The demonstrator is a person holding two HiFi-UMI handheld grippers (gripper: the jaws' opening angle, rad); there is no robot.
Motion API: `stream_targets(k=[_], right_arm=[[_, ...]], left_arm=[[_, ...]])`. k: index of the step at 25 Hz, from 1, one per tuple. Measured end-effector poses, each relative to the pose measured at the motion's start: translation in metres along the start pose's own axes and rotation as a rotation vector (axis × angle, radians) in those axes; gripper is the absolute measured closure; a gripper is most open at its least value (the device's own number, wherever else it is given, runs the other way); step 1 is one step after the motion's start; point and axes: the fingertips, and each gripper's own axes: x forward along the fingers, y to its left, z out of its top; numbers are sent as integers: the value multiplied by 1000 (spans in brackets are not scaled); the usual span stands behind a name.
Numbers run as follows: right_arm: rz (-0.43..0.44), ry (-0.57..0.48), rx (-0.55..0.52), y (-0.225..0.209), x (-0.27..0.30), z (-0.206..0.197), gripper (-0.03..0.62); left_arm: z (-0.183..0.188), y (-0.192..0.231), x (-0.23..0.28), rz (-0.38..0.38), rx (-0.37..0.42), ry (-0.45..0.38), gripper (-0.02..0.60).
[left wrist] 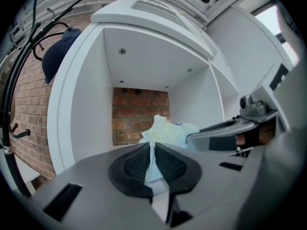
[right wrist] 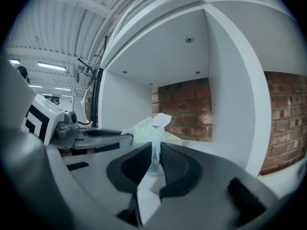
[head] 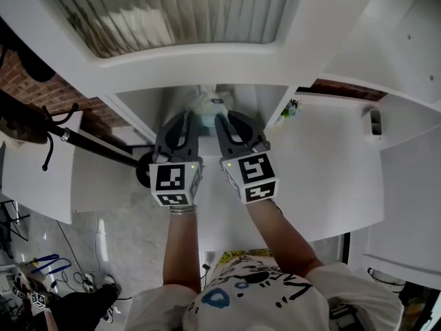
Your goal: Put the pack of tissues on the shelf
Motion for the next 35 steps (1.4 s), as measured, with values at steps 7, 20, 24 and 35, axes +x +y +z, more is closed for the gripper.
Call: stream_targets(k=[7, 20, 24, 35], right_arm=[[-23, 19, 26, 1, 4, -3, 445], [-36, 3, 59, -4, -14, 1, 414], [-39, -5, 60, -5, -24, 3, 414], [-33, -16, 61, 0, -60, 3, 414]], left_arm=[[0, -3, 1, 11, 14, -10, 557], [-3, 3, -19, 86, 9, -35, 408], [-5, 0, -27, 88, 6, -31, 408], [2, -15, -59, 72, 10, -55, 408]])
